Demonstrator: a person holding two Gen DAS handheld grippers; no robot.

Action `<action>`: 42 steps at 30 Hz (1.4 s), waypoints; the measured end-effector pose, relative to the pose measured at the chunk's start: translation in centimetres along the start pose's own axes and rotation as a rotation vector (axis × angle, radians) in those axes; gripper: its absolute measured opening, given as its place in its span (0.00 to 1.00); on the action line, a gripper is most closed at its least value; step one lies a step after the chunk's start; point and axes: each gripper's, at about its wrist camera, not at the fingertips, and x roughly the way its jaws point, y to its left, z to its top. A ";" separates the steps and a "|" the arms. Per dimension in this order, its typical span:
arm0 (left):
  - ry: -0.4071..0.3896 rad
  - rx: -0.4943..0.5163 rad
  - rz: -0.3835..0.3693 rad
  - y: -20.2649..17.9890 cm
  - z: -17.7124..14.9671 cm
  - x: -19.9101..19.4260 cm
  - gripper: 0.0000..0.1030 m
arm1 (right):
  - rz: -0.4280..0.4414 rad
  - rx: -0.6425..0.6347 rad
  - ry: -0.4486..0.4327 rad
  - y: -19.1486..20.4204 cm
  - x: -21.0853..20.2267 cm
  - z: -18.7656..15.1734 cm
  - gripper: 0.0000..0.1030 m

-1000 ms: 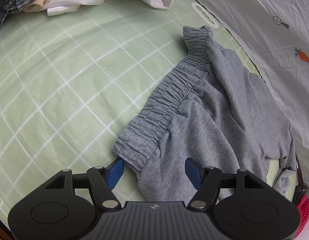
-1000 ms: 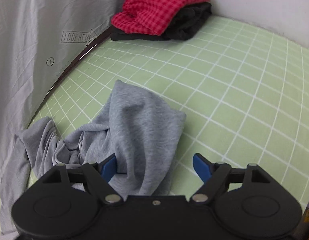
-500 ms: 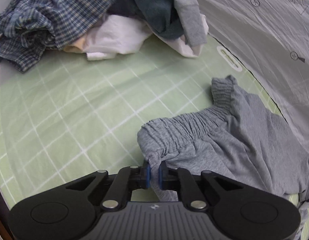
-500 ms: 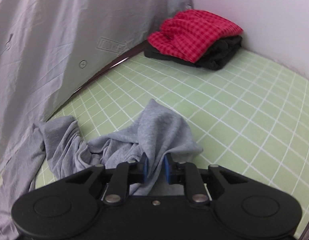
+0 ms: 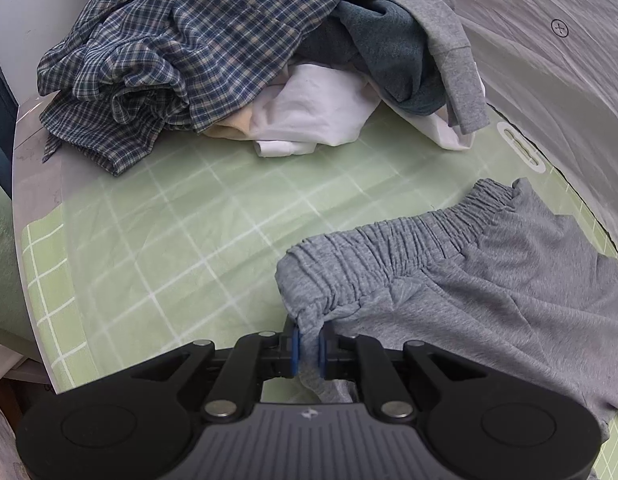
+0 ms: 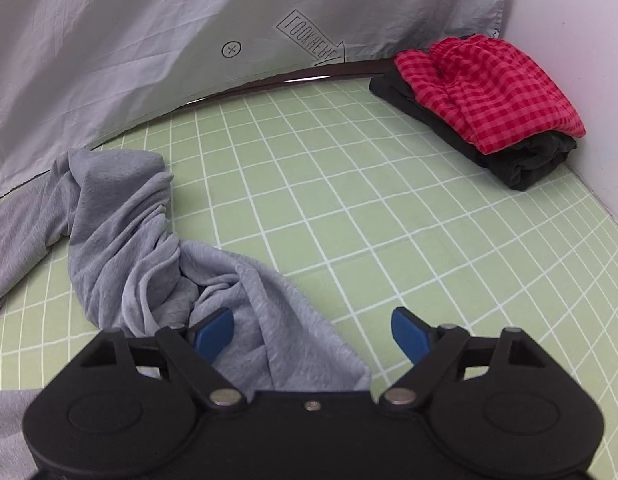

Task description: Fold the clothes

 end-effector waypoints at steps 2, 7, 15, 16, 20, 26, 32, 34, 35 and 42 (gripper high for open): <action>0.003 -0.008 0.000 0.1 0.2 -0.1 0.11 | 0.056 0.067 0.048 -1.0 0.8 0.3 0.30; -0.002 -0.007 0.007 0.1 0.0 -0.2 0.11 | 0.011 0.143 -0.045 -2.6 -1.1 -0.1 0.04; 0.000 -0.012 -0.007 0.1 0.6 -0.6 0.10 | -0.230 0.215 -0.293 -8.6 -8.8 2.4 0.03; 0.003 -0.014 -0.015 0.0 0.7 -0.6 0.10 | -0.239 0.222 -0.317 -9.1 -9.6 3.0 0.03; -0.002 -0.001 -0.041 -1.0 0.9 -0.8 0.10 | -0.247 0.213 -0.386 -9.8 -12.0 5.2 0.03; 0.005 0.000 -0.019 -1.2 0.8 -0.4 0.11 | -0.120 0.116 -0.362 -6.5 -9.8 6.6 0.52; 0.032 -0.043 -0.037 1.2 0.0 -0.4 0.17 | -0.140 0.204 -0.283 -6.4 -8.3 3.4 0.67; 0.041 -0.046 -0.044 1.3 -0.3 -0.3 0.17 | -0.146 0.255 -0.239 -6.9 -7.7 1.9 0.67; 0.047 -0.051 -0.050 1.4 -0.5 -0.3 0.17 | -0.160 0.271 -0.213 -7.1 -7.3 1.1 0.67; 0.081 -0.073 -0.058 1.5 -0.7 0.3 0.20 | -0.095 0.469 -0.054 -9.5 -3.8 -3.6 0.69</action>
